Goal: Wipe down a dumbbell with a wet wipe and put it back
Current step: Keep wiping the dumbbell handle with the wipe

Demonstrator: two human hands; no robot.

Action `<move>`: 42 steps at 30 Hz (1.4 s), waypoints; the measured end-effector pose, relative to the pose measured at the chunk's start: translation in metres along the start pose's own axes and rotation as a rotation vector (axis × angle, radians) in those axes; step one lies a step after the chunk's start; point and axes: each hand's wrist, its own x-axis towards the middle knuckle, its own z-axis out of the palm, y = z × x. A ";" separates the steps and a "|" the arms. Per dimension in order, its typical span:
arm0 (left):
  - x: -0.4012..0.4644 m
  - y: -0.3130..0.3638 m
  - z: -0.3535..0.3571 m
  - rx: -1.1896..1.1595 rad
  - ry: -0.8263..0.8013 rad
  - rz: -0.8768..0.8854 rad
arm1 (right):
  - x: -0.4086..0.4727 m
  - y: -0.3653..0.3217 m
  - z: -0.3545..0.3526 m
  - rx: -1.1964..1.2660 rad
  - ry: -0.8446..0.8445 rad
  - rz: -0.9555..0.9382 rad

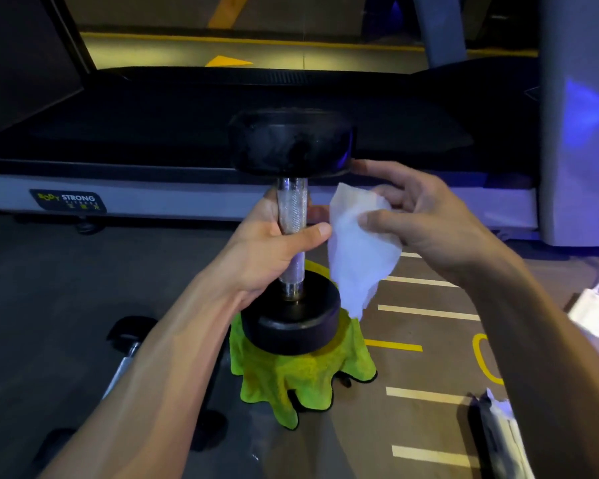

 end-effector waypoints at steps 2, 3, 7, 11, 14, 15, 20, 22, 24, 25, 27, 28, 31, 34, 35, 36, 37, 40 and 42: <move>0.001 0.000 -0.001 0.011 0.007 0.007 | 0.007 -0.001 0.004 0.065 -0.012 0.000; 0.001 -0.001 -0.001 0.011 0.020 0.008 | 0.009 -0.002 0.006 0.091 0.011 -0.004; 0.002 -0.002 0.001 -0.002 0.046 0.005 | 0.011 0.016 0.017 0.336 0.185 0.183; 0.002 -0.004 0.001 -0.040 0.058 -0.007 | -0.009 0.043 0.029 0.432 -0.061 0.575; 0.002 -0.003 0.002 -0.055 0.069 -0.001 | -0.019 0.058 0.032 0.552 -0.155 0.607; 0.002 -0.003 0.003 -0.063 0.071 0.000 | -0.021 0.058 0.033 0.590 -0.145 0.573; 0.002 -0.002 0.005 -0.044 0.079 0.022 | -0.026 0.049 0.033 0.488 0.088 0.252; 0.003 -0.001 0.006 -0.033 0.079 0.023 | -0.026 0.045 0.028 0.400 0.139 0.127; 0.003 0.000 0.007 -0.024 0.083 0.025 | -0.026 0.043 0.021 0.332 0.147 0.044; 0.003 0.001 0.007 -0.018 0.088 0.027 | -0.027 0.044 0.016 0.295 0.130 0.011; 0.002 0.003 0.009 -0.008 0.095 0.030 | -0.030 0.045 0.007 0.230 0.067 -0.036; 0.002 0.003 0.010 -0.004 0.095 0.033 | -0.032 0.046 0.003 0.198 0.035 -0.055; 0.000 0.003 0.010 0.015 0.082 0.040 | -0.036 0.050 -0.005 0.032 0.016 -0.135; 0.000 -0.001 0.008 0.042 0.097 0.050 | -0.038 0.054 -0.012 -0.153 0.037 -0.228; 0.001 -0.003 0.008 0.053 0.111 0.055 | -0.039 0.055 -0.013 -0.176 0.048 -0.247; 0.001 -0.004 0.009 0.062 0.129 0.061 | -0.040 0.056 -0.013 -0.179 0.059 -0.256; 0.001 -0.006 0.009 0.066 0.149 0.068 | -0.042 0.057 -0.012 -0.167 0.070 -0.259; 0.001 -0.007 0.011 0.069 0.164 0.079 | -0.046 0.061 -0.001 -0.070 0.136 -0.235; 0.000 -0.006 0.012 0.065 0.150 0.077 | -0.046 0.062 0.009 -0.006 0.220 -0.190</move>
